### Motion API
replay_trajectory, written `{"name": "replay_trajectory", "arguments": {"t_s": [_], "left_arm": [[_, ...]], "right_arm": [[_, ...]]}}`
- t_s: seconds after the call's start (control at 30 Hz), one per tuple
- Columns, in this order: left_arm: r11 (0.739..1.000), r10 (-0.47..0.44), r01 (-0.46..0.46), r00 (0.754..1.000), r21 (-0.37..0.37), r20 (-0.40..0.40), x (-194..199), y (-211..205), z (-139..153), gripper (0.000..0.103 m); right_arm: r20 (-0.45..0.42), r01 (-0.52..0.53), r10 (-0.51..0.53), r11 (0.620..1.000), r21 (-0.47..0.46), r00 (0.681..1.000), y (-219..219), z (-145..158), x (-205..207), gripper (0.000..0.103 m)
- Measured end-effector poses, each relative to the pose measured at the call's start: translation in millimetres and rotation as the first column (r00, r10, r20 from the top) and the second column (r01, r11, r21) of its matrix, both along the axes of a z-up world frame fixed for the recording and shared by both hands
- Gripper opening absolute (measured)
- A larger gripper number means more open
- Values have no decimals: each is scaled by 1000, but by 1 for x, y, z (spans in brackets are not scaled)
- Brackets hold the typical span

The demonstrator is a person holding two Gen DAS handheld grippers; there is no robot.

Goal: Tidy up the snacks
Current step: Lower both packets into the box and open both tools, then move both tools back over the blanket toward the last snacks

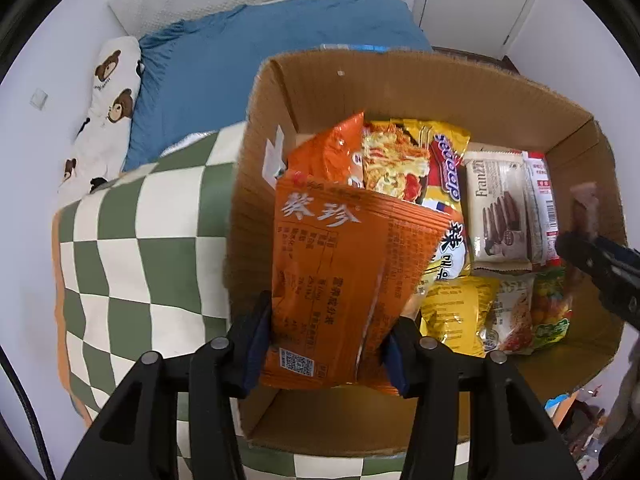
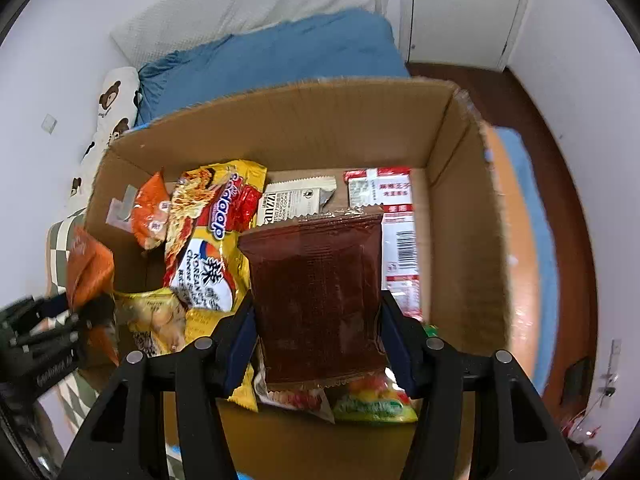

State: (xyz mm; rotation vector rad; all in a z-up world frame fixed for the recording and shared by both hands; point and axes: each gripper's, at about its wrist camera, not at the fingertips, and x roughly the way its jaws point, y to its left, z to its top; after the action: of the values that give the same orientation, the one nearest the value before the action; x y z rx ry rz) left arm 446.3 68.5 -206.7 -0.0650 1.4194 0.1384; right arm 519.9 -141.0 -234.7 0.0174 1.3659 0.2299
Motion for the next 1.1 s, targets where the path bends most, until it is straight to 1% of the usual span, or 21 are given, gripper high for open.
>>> {"name": "replay_trajectory", "arguments": {"t_s": [0.03,0.07,0.1,0.13,0.17,0.23,0.37,0.53,0.63,0.77,0.9,1.0,1.1], "left_arm": [[1000,-1,1,1000,2,-6,0,-1,-3,57],[1000,1,-1,1000,8,-11,1,-2,-5,66],[1000,2,-2,1000,7,-9,2,-3,-6,80],[1000,4,-4,1000,-13,-2,2,-4,-7,86],[1000,9,-9,1000,-19,7,2,-4,-6,86],[1000,15,-14,1000,-20,22,2,-6,-4,88],[999,34,-33,999,-40,32,4,-7,-1,88],[997,51,-47,996,-61,76,2,-11,13,88],[996,59,-50,991,-77,120,-6,-15,24,88],[996,57,-44,981,-74,185,-23,-22,40,88],[996,59,-42,967,-72,248,-52,-30,54,88],[997,54,-35,955,-68,292,-74,-35,65,88],[999,34,-19,940,-46,340,-95,-43,81,88]], "right_arm": [[-28,2,-2,1000,-7,1000,0,-9,6,61],[-46,5,-6,1000,-19,999,0,-14,8,65],[-56,4,-5,999,-32,998,-1,-20,11,79],[-54,9,-12,999,-45,998,-2,-22,13,87],[-57,8,-10,1000,-30,998,-2,-24,13,89],[-58,1,-2,1000,-25,998,-2,-24,13,89],[-47,1,-2,1000,-27,999,-3,-20,9,90],[-12,6,-6,1000,-14,1000,-12,3,-7,91],[32,9,-8,1000,-26,999,-16,18,-22,91],[97,13,-8,999,-49,995,-21,38,-52,91],[158,23,-13,998,-60,987,-26,54,-81,91],[187,29,-19,998,-51,982,-31,66,-101,91],[216,27,-16,998,-49,976,-35,76,-118,91]]}}
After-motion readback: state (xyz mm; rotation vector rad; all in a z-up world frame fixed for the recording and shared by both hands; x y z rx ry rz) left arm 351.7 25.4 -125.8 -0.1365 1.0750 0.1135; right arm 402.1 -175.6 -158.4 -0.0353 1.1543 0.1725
